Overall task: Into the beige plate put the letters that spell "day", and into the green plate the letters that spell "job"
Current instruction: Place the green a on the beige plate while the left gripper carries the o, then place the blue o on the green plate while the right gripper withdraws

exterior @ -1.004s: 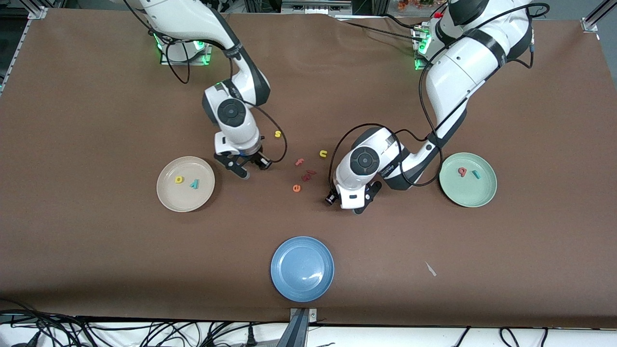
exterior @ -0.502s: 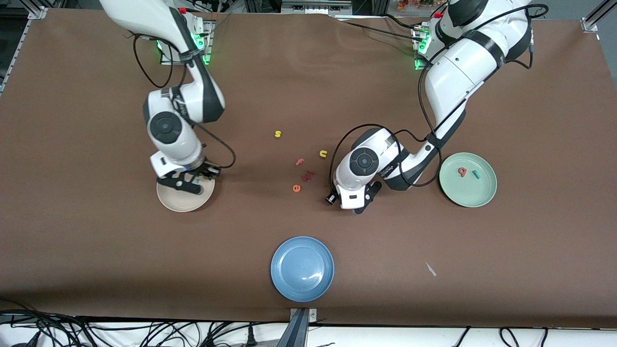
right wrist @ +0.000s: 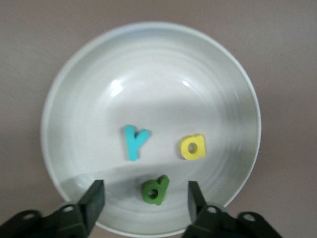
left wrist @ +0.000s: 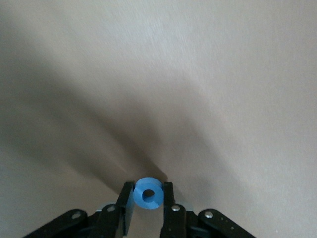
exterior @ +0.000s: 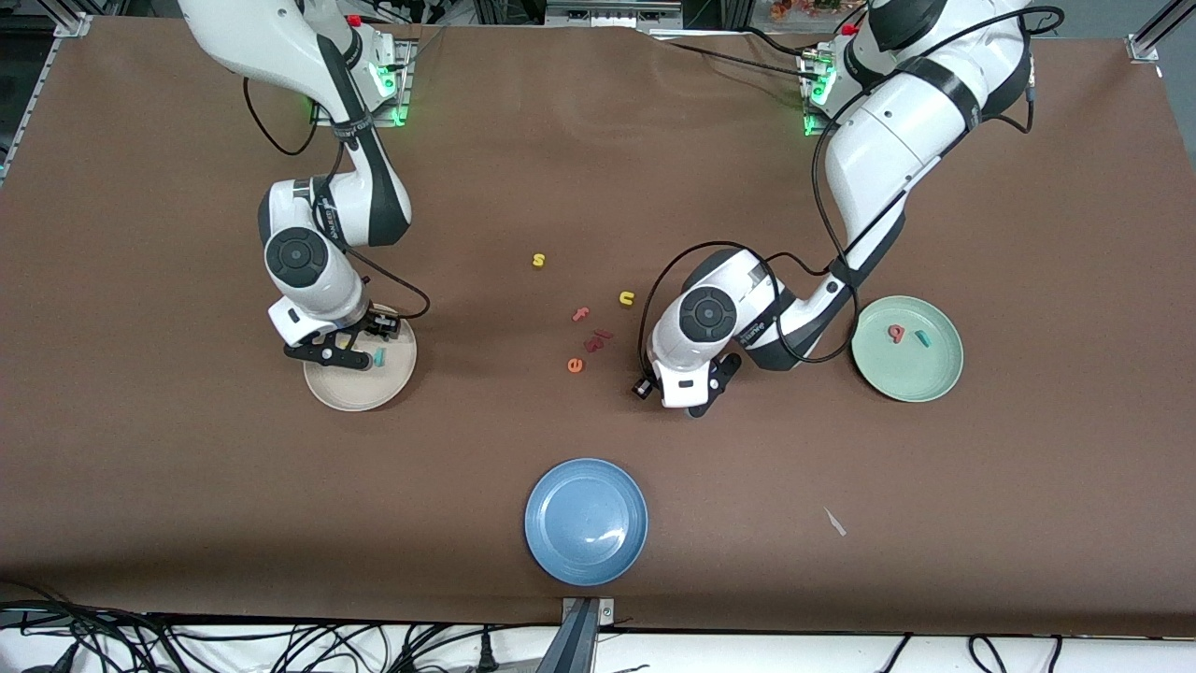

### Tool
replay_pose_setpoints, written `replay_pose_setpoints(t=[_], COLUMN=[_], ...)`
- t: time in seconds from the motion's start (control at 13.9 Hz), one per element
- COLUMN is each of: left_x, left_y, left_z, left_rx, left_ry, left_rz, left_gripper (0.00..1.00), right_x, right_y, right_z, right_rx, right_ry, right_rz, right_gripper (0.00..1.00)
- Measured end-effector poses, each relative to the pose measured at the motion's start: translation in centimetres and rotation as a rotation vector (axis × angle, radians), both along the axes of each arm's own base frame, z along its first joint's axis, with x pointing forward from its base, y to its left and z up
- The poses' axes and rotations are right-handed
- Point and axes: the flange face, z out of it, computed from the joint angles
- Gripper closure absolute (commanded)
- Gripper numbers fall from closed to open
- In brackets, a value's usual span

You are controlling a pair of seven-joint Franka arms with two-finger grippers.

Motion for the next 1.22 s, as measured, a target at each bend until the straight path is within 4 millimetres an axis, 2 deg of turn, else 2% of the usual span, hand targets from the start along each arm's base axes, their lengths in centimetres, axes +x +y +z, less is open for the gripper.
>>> replay_pose_setpoints(t=[0.07,0.22,0.29,0.43,0.57,0.72,0.79,0.93,1.0,1.08,1.15,1.22], left_x=[0.3,1.1,1.6,2.4,2.6,2.2,1.8,1.1,0.9,0.7,0.5,0.4], left_y=[0.7,3.5,5.9,12.8,20.4,27.2,29.9,33.9,35.5,36.6,37.2,37.3], left_z=[0.9,4.4,6.5,9.3,9.1,6.8,5.7,3.9,3.2,2.7,2.4,2.3], left_rx=[0.026,0.057,0.063,0.065,0.062,0.069,0.085,0.109,0.102,0.09,0.081,0.078], left_ry=[0.025,0.097,0.148,0.265,0.349,0.387,0.398,0.402,0.391,0.38,0.377,0.375], left_rz=[-0.008,-0.043,-0.061,-0.115,-0.185,-0.24,-0.263,-0.297,-0.305,-0.306,-0.307,-0.307], left_gripper=[1.0,1.0,1.0,1.0,1.0,1.0,1.0,1.0,0.87,0.6,0.33,0.28], right_x=[0.6,1.7,2.3,3.1,3.2,2.8,2.7,2.9,3.1,3.2,3.6,4.0], right_y=[0.5,1.6,2.3,3.8,4.9,5.4,5.5,4.9,3.9,2.0,-0.9,-4.2], right_z=[1.8,6.3,9.0,14.2,17.7,20.9,22.6,25.3,26.4,27.4,28.5,29.7], right_rx=[0.016,0.041,0.047,0.052,0.051,0.041,0.039,0.07,0.107,0.138,0.162,0.186], right_ry=[-0.022,-0.019,-0.003,0.039,0.079,0.141,0.157,0.155,0.157,0.164,0.156,0.129], right_rz=[0.006,0.017,0.026,0.055,0.091,0.099,0.101,0.116,0.151,0.175,0.174,0.155], right_gripper=[0.0,0.0,0.0,0.0,0.0,0.0,0.0,0.0,0.0,0.0,0.0,0.0])
